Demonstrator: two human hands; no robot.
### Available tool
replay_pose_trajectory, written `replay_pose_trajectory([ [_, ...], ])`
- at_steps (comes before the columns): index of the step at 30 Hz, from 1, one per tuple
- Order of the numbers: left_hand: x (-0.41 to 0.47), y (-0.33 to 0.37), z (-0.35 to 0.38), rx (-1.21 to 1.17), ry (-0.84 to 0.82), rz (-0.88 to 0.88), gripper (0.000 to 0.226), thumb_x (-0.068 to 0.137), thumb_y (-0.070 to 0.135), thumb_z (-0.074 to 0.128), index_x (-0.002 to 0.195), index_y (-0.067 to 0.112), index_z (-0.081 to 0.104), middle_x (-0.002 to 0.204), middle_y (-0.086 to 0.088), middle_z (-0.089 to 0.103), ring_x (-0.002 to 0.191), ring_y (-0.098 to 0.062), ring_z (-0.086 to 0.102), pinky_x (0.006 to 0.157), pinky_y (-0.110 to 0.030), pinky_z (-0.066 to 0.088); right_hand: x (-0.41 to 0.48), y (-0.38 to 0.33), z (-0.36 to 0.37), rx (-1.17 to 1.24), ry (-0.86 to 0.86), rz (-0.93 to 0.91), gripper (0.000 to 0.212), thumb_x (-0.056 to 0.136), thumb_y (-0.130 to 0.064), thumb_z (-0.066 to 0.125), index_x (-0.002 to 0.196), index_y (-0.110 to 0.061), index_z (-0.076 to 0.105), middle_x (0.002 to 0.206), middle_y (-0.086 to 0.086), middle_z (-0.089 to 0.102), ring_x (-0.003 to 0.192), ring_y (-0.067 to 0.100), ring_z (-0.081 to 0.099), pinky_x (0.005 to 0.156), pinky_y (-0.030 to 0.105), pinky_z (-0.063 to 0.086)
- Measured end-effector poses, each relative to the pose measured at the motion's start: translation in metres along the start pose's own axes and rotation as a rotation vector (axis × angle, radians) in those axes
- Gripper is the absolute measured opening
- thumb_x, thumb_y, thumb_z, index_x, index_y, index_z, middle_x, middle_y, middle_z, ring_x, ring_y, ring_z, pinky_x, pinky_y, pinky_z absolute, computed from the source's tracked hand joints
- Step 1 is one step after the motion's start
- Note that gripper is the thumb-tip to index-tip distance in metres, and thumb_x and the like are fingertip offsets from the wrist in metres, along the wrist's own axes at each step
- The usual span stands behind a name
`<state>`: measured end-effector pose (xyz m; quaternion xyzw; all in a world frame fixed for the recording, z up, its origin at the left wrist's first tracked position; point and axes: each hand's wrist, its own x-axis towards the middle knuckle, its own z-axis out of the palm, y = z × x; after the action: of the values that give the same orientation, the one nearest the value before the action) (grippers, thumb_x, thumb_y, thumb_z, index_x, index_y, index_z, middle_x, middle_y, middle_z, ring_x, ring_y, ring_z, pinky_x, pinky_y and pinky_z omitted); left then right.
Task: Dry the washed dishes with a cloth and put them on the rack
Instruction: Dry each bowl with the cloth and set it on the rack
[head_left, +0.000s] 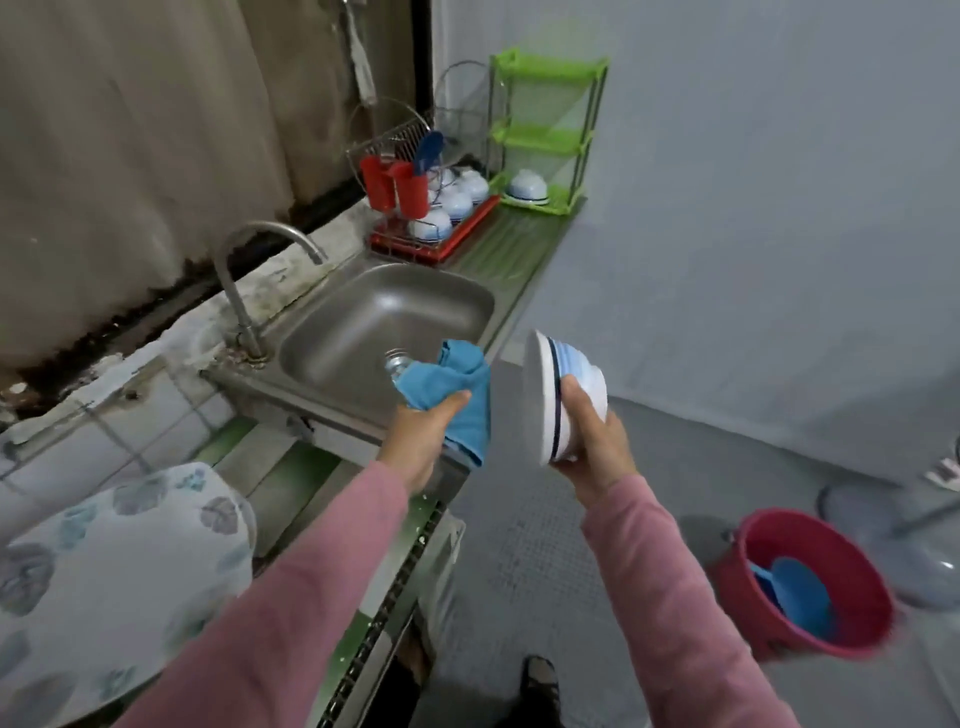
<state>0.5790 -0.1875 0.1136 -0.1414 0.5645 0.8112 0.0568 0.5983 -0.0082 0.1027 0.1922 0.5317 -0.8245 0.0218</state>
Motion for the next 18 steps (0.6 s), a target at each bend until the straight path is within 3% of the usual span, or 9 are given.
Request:
replay_pose_trajectory([
  [4, 0.038, -0.015, 0.062, 0.078, -0.085, 0.033, 0.018, 0.090, 0.001, 0.066, 0.102, 0.014, 0.065, 0.102, -0.008, 0.072, 0.098, -0.027, 0.069, 0.091, -0.044, 0.055, 0.037, -0.023, -0.046, 0.051, 0.106, -0.042, 0.095, 0.049, -0.058, 0.086, 0.130, -0.019, 0.055, 0.120, 0.008, 0.070, 0.093, 0.019, 0.071, 0.073, 0.041, 0.058],
  [12, 0.148, -0.013, 0.214, 0.085, -0.120, 0.123, 0.020, 0.089, 0.002, 0.067, 0.103, 0.016, 0.065, 0.105, -0.007, 0.071, 0.100, -0.026, 0.068, 0.086, -0.038, 0.055, 0.156, -0.127, -0.127, 0.023, 0.171, -0.118, 0.083, 0.056, -0.053, 0.084, 0.128, -0.024, 0.054, 0.116, 0.003, 0.070, 0.098, 0.019, 0.070, 0.071, 0.036, 0.059],
  [15, 0.186, -0.011, 0.265, 0.078, -0.120, 0.128, 0.019, 0.089, 0.004, 0.068, 0.101, 0.019, 0.066, 0.108, -0.009, 0.071, 0.100, -0.025, 0.069, 0.089, -0.040, 0.055, 0.202, -0.163, -0.150, -0.059, 0.166, -0.150, 0.091, 0.049, -0.059, 0.085, 0.125, -0.021, 0.055, 0.115, 0.005, 0.070, 0.098, 0.019, 0.070, 0.077, 0.039, 0.060],
  [18, 0.222, -0.015, 0.301, 0.056, -0.100, 0.130, 0.018, 0.089, 0.005, 0.068, 0.102, 0.018, 0.066, 0.110, -0.009, 0.071, 0.102, -0.026, 0.068, 0.090, -0.040, 0.055, 0.248, -0.186, -0.163, -0.095, 0.148, -0.163, 0.089, 0.046, -0.061, 0.086, 0.119, -0.023, 0.054, 0.116, 0.003, 0.069, 0.102, 0.018, 0.069, 0.092, 0.046, 0.057],
])
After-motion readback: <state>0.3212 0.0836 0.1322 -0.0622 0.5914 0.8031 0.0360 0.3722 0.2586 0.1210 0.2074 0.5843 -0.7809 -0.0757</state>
